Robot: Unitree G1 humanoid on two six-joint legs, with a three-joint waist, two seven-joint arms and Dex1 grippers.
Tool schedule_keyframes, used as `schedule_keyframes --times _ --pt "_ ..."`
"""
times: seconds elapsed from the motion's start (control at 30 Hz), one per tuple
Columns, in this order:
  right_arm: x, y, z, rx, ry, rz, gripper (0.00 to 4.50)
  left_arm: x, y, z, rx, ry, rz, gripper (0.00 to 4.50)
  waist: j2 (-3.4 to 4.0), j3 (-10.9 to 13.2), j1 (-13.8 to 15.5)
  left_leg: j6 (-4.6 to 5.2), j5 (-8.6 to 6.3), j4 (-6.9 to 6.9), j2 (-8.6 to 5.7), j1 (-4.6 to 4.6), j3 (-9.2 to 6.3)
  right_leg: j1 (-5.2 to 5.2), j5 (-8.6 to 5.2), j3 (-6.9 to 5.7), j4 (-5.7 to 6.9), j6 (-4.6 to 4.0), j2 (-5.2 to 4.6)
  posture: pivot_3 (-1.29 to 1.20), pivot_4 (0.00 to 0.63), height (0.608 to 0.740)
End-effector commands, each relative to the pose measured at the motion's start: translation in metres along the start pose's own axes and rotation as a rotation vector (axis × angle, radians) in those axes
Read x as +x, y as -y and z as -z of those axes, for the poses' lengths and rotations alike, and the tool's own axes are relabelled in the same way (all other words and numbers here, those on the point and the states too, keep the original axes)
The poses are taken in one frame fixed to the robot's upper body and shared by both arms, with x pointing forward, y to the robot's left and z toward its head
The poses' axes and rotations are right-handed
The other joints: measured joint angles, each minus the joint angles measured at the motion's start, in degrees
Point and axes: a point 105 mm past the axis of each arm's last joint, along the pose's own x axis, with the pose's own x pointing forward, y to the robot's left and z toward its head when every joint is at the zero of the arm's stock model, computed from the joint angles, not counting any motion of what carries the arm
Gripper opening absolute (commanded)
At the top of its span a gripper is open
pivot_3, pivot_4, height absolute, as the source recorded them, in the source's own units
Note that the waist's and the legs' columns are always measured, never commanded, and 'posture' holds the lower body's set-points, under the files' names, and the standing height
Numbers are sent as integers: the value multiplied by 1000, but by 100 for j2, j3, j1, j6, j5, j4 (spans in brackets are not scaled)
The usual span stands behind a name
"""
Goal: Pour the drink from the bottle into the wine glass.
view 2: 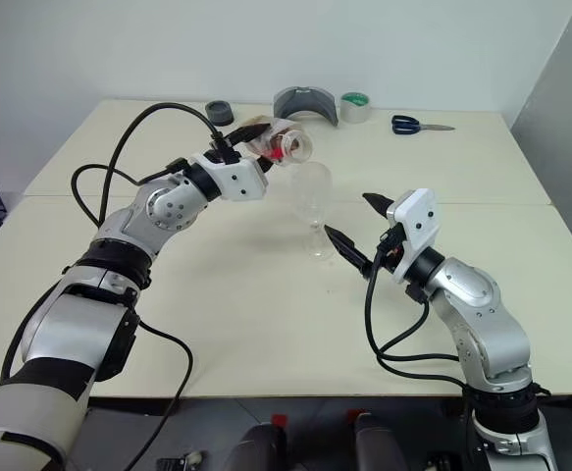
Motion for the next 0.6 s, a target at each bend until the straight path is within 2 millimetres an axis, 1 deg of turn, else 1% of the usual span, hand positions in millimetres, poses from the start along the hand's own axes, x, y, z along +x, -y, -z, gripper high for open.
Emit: schedule_keyframes --times 0.03,0.3,0.6 --pt "-1 -3 -12 -28 36 -10 4500 4 -24 -7 64 34 -67 1688 0 0 0 0 0 0 0 0 0 0 0 0 0 0 0 0 150 740" --pt "-1 -6 -15 -20 52 -22 4500 5 -25 -8 144 42 -64 1688 0 0 0 0 0 1 -1 -1 0 0 0 -1 2 0 -1 0 150 740" --pt "0 -6 -16 -29 51 -22 4500 7 -31 -4 201 23 -76 1688 0 0 0 0 0 2 -2 0 1 -1 0 0 5 0 -1 0 150 740"
